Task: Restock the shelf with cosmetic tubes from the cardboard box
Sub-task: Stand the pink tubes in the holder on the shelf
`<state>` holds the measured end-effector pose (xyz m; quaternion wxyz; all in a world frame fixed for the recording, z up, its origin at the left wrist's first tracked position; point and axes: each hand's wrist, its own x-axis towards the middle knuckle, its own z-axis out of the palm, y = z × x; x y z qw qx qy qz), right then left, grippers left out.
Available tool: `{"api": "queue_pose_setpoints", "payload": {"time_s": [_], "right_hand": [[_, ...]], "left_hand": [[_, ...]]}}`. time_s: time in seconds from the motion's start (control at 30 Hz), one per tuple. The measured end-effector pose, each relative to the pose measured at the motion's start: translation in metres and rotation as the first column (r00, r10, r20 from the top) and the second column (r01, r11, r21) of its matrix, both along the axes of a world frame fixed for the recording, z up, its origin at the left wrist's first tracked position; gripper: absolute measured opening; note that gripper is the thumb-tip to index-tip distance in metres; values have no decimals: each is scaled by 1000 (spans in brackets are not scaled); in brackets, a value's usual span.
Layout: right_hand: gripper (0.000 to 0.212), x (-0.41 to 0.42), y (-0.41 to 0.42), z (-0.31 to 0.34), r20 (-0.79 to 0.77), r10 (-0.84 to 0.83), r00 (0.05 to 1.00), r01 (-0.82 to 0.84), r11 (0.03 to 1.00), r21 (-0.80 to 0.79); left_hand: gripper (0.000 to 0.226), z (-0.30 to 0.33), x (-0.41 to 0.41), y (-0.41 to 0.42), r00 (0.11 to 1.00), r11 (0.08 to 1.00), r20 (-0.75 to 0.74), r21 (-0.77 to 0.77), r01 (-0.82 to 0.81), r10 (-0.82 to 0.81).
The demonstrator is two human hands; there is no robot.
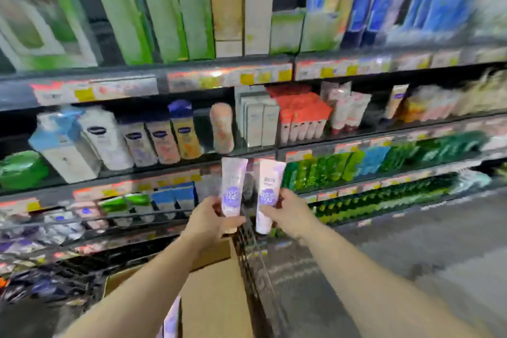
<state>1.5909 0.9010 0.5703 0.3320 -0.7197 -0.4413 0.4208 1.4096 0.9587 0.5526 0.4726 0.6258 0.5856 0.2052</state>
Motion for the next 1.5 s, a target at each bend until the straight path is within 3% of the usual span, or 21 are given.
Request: {"api": "queue_pose_setpoints", "payload": {"time_s": [0.13,0.23,0.3,0.4,0.6,0.8,0.97,1.2,1.5], "right_hand": [[24,97,-22,38,38,-80,996,77,995,69],[14,144,-30,60,62,-96,993,90,992,86],[14,275,-63,97,147,-187,971,164,974,156],[22,314,-66,127,205,-193,960,154,969,192],[38,419,-53,158,234,-224,946,152,945,290],[23,443,0,167,112,-162,980,113,927,357],[29,449,68,189,131,-155,979,83,897,435],[18,458,159,236,204,-249,947,95,822,562],[21,458,254,236,105,-281,954,145,739,658]], "left_hand": [[45,37,104,4,987,994,131,77,79,-88],[39,52,155,6,974,991,195,94,99,-116],[45,80,289,-13,947,984,274,112,140,-166],[59,104,328,-11,894,979,399,85,185,-204],[13,150,430,-14,856,967,454,175,188,-248],[14,173,447,27,863,976,472,198,92,-178],[21,201,437,80,895,947,410,318,39,-174],[13,237,434,139,906,886,361,463,32,-222],[18,228,429,170,908,890,380,456,-16,-179]]}}
